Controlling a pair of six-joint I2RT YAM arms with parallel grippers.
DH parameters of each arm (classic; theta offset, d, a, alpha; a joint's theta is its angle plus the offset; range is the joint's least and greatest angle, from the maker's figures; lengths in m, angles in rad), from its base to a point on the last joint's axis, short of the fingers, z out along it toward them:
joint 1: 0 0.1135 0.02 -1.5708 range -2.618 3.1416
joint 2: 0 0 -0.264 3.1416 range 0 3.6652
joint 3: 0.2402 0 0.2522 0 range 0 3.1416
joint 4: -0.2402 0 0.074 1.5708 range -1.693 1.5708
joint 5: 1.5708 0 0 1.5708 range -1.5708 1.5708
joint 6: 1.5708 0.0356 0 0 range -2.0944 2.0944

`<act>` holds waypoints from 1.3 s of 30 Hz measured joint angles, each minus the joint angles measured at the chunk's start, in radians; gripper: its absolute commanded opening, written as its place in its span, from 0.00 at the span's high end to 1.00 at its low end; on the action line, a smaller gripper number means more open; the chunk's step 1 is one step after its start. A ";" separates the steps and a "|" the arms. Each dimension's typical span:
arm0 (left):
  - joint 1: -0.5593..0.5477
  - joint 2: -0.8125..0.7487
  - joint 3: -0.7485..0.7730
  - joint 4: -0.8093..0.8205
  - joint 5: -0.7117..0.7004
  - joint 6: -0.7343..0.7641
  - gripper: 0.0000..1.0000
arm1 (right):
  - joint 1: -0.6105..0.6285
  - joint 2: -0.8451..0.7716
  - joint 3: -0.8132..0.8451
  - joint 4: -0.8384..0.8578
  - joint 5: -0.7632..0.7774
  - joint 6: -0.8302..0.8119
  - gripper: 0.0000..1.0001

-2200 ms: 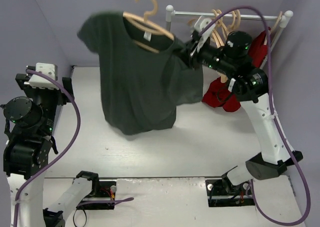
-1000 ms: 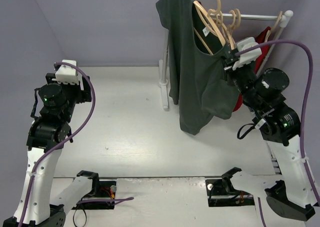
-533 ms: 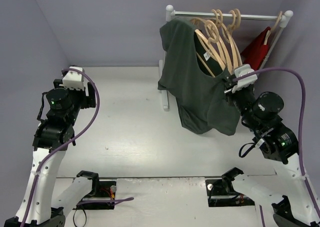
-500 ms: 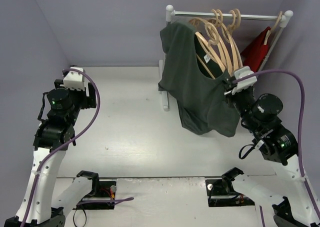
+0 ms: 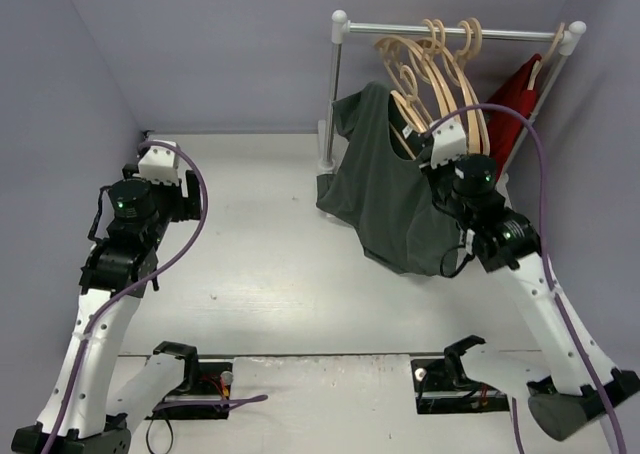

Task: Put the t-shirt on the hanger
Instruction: Place the hanger at the clothesline.

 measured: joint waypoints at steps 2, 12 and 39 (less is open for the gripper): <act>0.000 0.005 -0.020 0.010 0.005 -0.005 0.30 | -0.042 0.059 0.027 -0.004 -0.021 0.020 1.00; 0.000 0.004 -0.181 0.112 0.027 -0.009 0.30 | -0.099 0.354 0.348 -0.006 -0.094 0.077 1.00; 0.000 0.003 -0.205 0.140 0.073 -0.008 0.30 | -0.104 0.654 0.478 0.110 -0.180 0.159 0.32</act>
